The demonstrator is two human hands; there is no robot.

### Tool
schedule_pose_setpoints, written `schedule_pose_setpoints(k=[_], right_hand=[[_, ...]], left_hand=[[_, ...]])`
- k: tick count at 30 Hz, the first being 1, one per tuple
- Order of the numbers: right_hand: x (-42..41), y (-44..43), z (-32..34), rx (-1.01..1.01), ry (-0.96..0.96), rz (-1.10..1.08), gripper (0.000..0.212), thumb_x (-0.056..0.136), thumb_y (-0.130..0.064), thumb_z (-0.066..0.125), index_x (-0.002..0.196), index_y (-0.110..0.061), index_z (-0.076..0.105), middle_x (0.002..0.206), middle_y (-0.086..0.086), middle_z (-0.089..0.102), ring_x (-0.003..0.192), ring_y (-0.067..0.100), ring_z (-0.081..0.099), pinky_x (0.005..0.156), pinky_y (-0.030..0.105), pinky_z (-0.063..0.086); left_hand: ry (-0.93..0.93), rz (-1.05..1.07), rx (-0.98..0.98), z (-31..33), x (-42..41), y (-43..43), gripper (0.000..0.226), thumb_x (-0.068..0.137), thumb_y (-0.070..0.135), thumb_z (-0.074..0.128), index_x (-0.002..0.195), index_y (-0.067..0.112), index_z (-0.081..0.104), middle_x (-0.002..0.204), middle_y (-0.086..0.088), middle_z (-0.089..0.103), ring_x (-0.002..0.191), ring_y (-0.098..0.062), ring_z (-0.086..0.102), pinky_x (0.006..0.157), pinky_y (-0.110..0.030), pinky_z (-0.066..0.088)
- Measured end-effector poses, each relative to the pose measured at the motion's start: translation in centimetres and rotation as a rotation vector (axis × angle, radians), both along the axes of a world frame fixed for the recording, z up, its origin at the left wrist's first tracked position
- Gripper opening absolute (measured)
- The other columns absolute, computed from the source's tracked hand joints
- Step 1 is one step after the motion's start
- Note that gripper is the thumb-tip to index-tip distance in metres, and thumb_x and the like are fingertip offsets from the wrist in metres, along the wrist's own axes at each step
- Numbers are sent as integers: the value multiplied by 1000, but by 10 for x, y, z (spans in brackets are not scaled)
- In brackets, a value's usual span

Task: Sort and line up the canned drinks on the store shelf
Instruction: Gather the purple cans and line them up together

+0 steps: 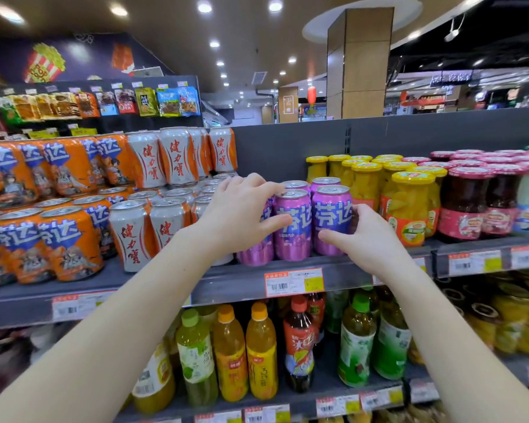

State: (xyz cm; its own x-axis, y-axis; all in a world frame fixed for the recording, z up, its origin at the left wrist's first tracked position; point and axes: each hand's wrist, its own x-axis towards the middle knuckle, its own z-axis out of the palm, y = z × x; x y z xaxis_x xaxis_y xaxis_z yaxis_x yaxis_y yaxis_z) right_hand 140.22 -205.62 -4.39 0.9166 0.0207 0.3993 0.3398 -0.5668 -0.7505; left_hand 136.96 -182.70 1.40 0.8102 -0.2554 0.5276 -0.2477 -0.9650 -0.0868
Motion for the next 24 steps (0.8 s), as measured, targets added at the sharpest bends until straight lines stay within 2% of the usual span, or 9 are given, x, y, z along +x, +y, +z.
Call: schedule_pose_setpoints(k=[3, 6, 9, 11, 13, 15, 18, 21, 24], right_hand=[[-2, 6, -4, -26, -27, -40, 71, 83, -39, 81, 140, -15, 46, 135, 2, 63, 117, 21, 63, 83, 27, 47], [-5, 13, -8, -15, -104, -94, 73, 83, -36, 81, 141, -13, 43, 135, 7, 59, 123, 26, 59, 87, 32, 46], [-21, 24, -12, -11, -287, -169, 73, 87, -29, 78, 146, -7, 40, 139, 12, 52, 129, 27, 50, 99, 34, 44], [-31, 34, -13, -34, -497, -203, 58, 88, -23, 75, 139, -5, 51, 138, 13, 54, 128, 28, 50, 106, 42, 46], [-40, 47, -12, -74, -714, -213, 39, 88, -15, 73, 124, -4, 62, 131, 15, 60, 123, 32, 53, 105, 43, 45], [-49, 65, -7, -112, -818, -179, 31, 86, -12, 72, 116, -5, 67, 123, 13, 64, 116, 32, 56, 101, 38, 43], [-62, 108, 2, -152, -784, -29, 29, 87, -12, 71, 115, -8, 69, 114, 10, 68, 110, 29, 60, 94, 37, 49], [-72, 153, 8, -218, -741, 99, 25, 88, -10, 70, 112, -8, 71, 110, 9, 70, 106, 29, 62, 88, 38, 52], [-76, 185, 10, -332, -699, 72, 22, 87, -13, 70, 108, -8, 72, 108, 9, 69, 104, 32, 60, 81, 43, 56]], left_hand=[[-106, 10, -4, -15, -8, 3, 68, 93, 60, 56, 151, 25, 46, 145, -6, 53, 133, -30, 47, 114, -47, 32], [-213, 52, -7, -26, -20, 15, 69, 92, 56, 58, 150, 20, 46, 146, -11, 51, 135, -33, 45, 115, -49, 34], [-307, 94, -37, -29, -37, 32, 70, 92, 58, 56, 148, 16, 48, 143, -14, 52, 135, -33, 46, 115, -49, 34], [-318, 123, -67, -26, -51, 49, 70, 93, 61, 51, 147, 16, 49, 142, -14, 53, 134, -32, 46, 114, -48, 35], [-333, 168, -75, -20, -64, 74, 64, 95, 55, 53, 144, 14, 52, 139, -14, 55, 128, -34, 51, 109, -48, 38], [-328, 244, -84, -13, -73, 106, 55, 95, 45, 59, 140, 13, 56, 133, -15, 58, 118, -38, 55, 101, -50, 43], [-217, 313, -96, -10, -83, 145, 47, 95, 43, 62, 135, 19, 62, 128, -14, 61, 114, -39, 57, 95, -49, 47], [-150, 226, -31, -16, -89, 168, 40, 94, 34, 66, 133, 25, 65, 127, -8, 63, 116, -34, 56, 95, -46, 48], [-118, 132, -22, -16, -98, 179, 50, 94, 35, 66, 142, 28, 56, 138, -5, 60, 127, -31, 54, 104, -47, 47]])
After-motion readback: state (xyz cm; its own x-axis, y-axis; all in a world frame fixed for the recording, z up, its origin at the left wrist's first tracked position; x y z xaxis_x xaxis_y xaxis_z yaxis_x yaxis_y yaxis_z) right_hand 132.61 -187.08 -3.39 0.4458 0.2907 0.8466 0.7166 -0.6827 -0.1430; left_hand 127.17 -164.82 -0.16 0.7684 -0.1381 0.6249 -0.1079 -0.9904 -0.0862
